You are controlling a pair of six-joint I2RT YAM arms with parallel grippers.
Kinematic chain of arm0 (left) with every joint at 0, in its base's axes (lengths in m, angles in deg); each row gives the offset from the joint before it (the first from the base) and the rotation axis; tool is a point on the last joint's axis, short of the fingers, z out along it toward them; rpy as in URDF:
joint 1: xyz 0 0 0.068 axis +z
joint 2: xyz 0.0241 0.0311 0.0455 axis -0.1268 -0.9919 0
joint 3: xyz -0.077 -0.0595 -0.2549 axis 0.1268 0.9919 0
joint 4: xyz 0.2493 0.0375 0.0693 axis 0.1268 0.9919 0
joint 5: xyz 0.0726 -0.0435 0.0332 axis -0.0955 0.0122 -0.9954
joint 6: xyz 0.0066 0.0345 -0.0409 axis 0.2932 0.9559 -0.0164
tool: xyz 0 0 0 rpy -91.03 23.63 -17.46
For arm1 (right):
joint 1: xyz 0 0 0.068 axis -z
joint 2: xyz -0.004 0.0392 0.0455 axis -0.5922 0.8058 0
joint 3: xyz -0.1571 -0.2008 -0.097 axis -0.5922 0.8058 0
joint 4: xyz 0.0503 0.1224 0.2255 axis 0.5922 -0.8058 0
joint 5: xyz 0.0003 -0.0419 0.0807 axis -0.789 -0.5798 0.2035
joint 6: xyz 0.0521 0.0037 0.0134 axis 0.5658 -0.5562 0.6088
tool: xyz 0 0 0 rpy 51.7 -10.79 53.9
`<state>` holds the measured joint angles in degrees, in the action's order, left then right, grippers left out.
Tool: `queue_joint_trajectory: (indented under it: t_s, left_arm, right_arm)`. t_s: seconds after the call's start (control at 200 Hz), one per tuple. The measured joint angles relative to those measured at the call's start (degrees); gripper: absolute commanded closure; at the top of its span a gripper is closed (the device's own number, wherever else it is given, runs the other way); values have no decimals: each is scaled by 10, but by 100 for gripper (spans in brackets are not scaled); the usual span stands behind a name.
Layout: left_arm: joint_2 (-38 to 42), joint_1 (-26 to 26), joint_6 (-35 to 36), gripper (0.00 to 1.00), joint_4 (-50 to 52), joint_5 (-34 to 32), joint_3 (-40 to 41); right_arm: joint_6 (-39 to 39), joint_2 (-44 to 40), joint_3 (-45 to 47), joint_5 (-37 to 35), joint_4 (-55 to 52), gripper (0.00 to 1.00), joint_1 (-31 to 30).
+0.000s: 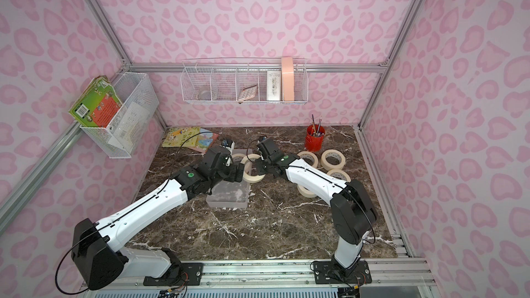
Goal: Take out the art tape in the storage box
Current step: Pick up the art tape from the storage box, then place the art tape at the center of the board.
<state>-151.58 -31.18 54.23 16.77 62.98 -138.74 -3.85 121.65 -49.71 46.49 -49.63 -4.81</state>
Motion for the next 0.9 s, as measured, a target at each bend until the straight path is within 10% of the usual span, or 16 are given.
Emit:
queue_joint_trajectory:
  t_s: [0.9]
  left_arm:
    - [50,59,-38,11,-29,23,97]
  right_arm:
    - [-66,237,-136,11,-10,100,175]
